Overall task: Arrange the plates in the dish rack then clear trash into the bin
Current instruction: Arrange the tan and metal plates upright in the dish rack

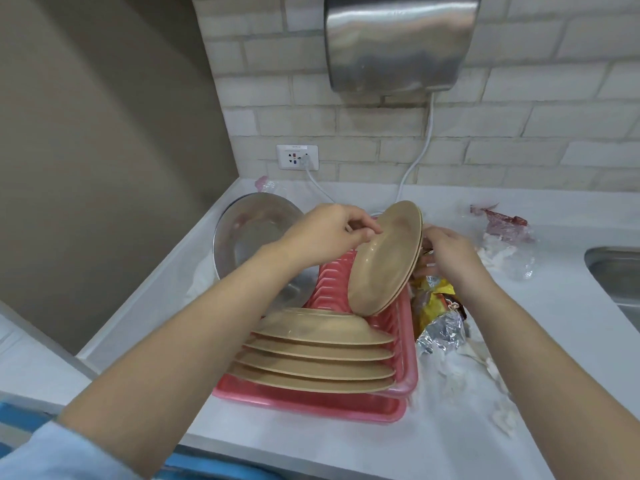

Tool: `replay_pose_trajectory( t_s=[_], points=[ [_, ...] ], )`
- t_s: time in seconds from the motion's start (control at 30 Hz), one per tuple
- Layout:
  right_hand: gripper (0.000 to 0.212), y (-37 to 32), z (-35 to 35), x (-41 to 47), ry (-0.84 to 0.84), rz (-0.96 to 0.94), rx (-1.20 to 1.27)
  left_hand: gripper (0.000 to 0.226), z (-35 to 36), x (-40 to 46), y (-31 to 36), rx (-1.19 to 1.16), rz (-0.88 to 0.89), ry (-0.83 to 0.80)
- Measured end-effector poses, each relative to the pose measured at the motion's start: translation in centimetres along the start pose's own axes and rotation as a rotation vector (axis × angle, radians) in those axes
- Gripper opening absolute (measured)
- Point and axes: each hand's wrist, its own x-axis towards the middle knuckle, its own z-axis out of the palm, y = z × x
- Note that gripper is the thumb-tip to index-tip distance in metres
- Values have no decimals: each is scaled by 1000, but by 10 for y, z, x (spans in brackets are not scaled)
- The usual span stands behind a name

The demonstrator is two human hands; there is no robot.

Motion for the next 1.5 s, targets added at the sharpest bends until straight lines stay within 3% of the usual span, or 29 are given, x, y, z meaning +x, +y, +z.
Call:
replay_pose_trajectory(
  t_s=[0.23, 0.43, 0.57, 0.8, 1.0, 1.17, 1.3, 1.43, 1.5],
  points=[
    [31, -8, -2, -2, -62, 33, 45, 23, 37, 55, 16, -275, -209, -29],
    [23, -2, -1, -5, -94, -8, 69, 48, 56, 71, 38, -432, -405, -75],
    [22, -2, 0, -8, -95, -55, 35, 38, 62, 73, 46, -498, -435, -37],
    [25, -2, 4, -5, -78, -132, -50, 39, 51, 72, 43, -431, -354, 1],
    [31, -4, 6, -1, 109, -333, -410, 11, 27, 65, 28, -328, -351, 66],
    [20, -2, 8, 6, 206, -394, -717, 23, 11, 52, 18, -135, -342, 80],
    [53, -2, 10, 1, 280, -460, -872, 27, 3, 47, 13, -140, -357, 159],
    [36, -3, 18, -10, 393, -676, -861, 22, -11, 45, 12, -196, -388, 286],
    [40, -7, 25, -21, 325, -759, -772, 18, -20, 44, 11, -252, -407, 360]
  ],
)
